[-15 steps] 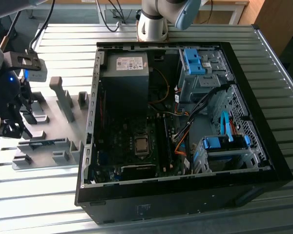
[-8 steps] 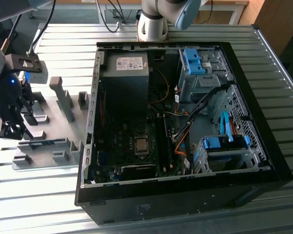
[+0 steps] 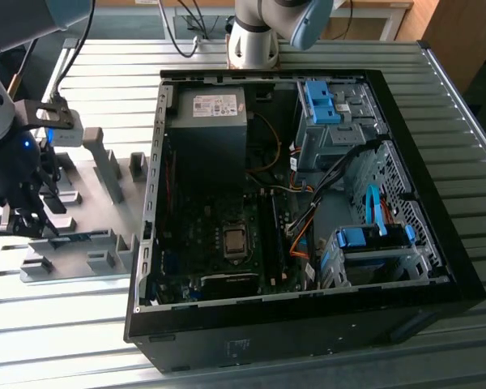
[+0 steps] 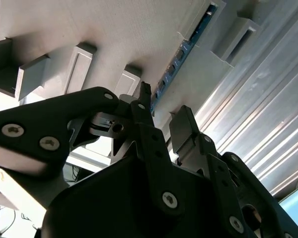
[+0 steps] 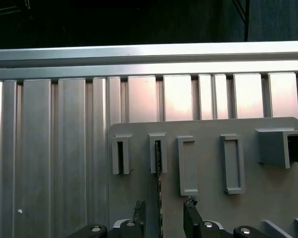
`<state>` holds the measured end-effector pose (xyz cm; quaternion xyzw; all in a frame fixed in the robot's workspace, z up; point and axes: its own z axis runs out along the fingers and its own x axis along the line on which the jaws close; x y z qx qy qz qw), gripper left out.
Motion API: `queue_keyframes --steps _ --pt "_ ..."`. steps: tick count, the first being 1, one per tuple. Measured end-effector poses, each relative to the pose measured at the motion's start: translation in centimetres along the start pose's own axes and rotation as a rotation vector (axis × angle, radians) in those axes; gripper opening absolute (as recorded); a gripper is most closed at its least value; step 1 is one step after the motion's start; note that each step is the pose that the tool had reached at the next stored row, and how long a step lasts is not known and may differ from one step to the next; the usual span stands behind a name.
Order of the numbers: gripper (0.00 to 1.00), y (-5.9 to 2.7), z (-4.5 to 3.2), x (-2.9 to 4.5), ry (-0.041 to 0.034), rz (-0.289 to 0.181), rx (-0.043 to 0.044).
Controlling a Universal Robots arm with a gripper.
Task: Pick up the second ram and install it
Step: 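Pick up the second ram and move it above second insertion slot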
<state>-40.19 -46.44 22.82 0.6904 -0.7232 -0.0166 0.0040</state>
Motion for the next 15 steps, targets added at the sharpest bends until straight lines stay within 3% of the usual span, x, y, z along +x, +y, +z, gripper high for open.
queue_keyframes --steps 7,11,15 --pt "0.43 0.01 0.13 0.03 -0.0002 0.0 0.0009" --pt "0.43 -0.01 0.57 0.19 -0.0027 -0.014 0.0022" --pt "0.43 -0.03 1.1 0.21 0.0002 -0.014 0.0021"
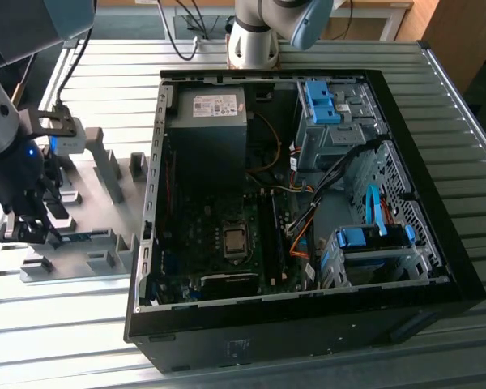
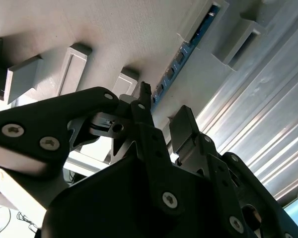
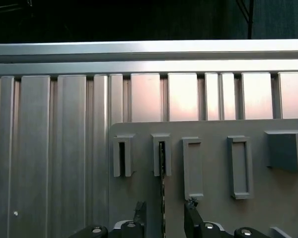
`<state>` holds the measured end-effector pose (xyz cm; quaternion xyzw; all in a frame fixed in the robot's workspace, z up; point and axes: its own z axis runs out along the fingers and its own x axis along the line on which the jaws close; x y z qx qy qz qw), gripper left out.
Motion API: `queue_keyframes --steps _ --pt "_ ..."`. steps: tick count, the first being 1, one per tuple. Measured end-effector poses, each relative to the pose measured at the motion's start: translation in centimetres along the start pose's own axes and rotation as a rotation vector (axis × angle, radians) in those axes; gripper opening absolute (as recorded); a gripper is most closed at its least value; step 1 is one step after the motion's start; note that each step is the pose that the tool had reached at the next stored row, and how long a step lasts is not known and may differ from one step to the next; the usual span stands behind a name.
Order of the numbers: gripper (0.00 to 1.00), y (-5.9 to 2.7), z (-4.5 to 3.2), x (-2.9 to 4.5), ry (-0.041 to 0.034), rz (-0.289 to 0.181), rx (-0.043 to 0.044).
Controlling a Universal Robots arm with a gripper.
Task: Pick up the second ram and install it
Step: 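Pick up the second ram and move it above second insertion slot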
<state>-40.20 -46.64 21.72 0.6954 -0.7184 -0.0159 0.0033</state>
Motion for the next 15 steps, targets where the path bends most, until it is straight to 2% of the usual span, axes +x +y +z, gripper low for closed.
queue_keyframes --steps 7,14,15 --pt "0.43 -0.03 1.22 0.03 0.0001 0.0 0.0002" --pt "0.42 -0.05 1.75 0.05 0.0005 0.0 0.0006" --pt "0.35 -0.05 1.81 0.05 0.0004 0.0 0.0007"
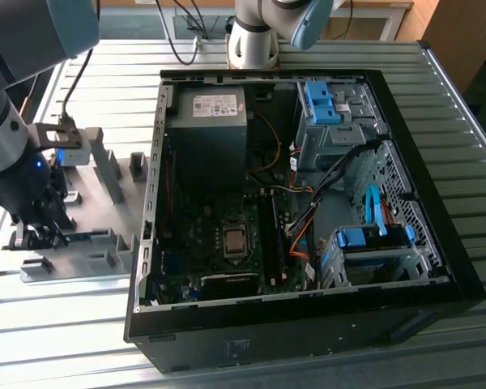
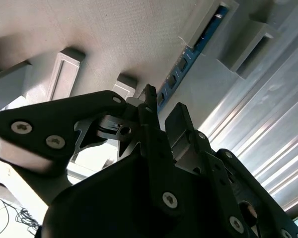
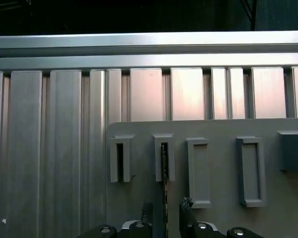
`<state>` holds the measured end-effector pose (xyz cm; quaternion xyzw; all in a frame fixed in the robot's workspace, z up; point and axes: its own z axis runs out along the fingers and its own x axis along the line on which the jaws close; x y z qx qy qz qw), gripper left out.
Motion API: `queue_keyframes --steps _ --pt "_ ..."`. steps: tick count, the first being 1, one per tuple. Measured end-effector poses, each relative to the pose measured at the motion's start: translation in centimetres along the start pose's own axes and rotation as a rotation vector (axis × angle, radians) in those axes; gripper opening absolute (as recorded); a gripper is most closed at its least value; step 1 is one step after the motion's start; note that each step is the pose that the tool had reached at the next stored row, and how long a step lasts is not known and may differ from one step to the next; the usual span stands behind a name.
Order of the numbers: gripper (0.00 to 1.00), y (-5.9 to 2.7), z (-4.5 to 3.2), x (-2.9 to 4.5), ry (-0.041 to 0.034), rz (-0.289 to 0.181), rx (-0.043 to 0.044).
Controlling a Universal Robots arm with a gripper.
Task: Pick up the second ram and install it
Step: 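Pick up the second ram and move it above second insertion slot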
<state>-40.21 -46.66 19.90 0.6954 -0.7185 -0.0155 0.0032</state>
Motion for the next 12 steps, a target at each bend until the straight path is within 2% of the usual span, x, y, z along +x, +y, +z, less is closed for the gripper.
queue_keyframes --steps 6,7,12 --pt "0.33 -0.01 0.29 0.0 0.0 0.0 0.0003" --pt "0.26 -0.01 0.33 0.01 0.0001 0.0 0.0003" --pt "0.26 -0.01 0.58 0.01 0.0 0.0 0.001"
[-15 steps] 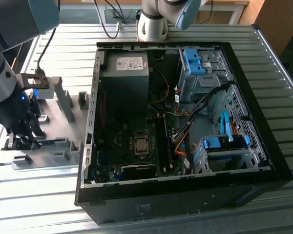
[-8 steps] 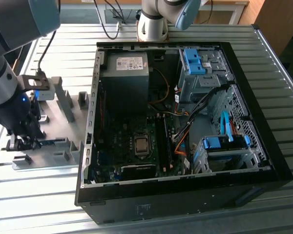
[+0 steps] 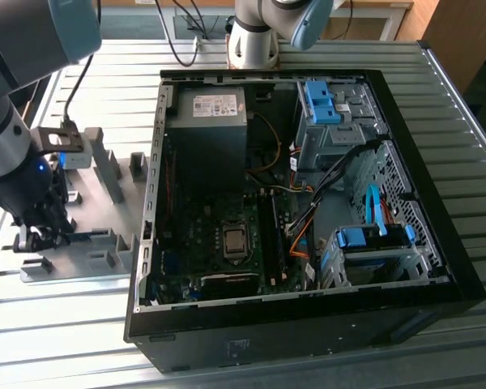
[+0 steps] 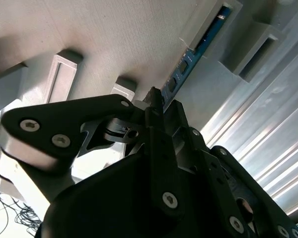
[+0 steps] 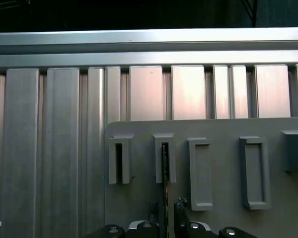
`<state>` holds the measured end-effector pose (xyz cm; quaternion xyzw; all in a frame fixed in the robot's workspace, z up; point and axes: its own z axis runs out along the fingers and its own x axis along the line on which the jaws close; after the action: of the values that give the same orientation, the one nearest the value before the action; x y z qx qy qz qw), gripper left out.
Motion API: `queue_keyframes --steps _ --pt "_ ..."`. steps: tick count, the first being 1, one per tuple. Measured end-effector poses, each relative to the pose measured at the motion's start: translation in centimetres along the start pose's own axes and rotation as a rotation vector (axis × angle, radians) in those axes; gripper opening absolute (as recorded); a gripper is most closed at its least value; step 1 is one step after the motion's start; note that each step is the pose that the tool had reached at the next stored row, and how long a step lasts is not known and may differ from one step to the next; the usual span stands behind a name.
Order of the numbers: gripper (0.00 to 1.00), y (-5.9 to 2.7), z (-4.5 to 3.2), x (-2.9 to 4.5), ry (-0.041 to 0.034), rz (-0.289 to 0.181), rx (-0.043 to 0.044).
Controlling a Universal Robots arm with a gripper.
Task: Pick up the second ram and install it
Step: 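Pick up the second ram and move it above second insertion slot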
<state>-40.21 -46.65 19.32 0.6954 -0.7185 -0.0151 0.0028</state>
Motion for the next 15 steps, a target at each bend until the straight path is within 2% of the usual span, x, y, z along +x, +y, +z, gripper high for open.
queue_keyframes --steps 11,12,15 --pt "0.25 -0.01 0.37 0.01 0.0001 0.0 0.0003" --pt "0.18 -0.01 0.38 0.01 0.0 0.0 0.0004" --pt "0.16 -0.01 0.39 0.01 0.0001 0.0 0.0003"
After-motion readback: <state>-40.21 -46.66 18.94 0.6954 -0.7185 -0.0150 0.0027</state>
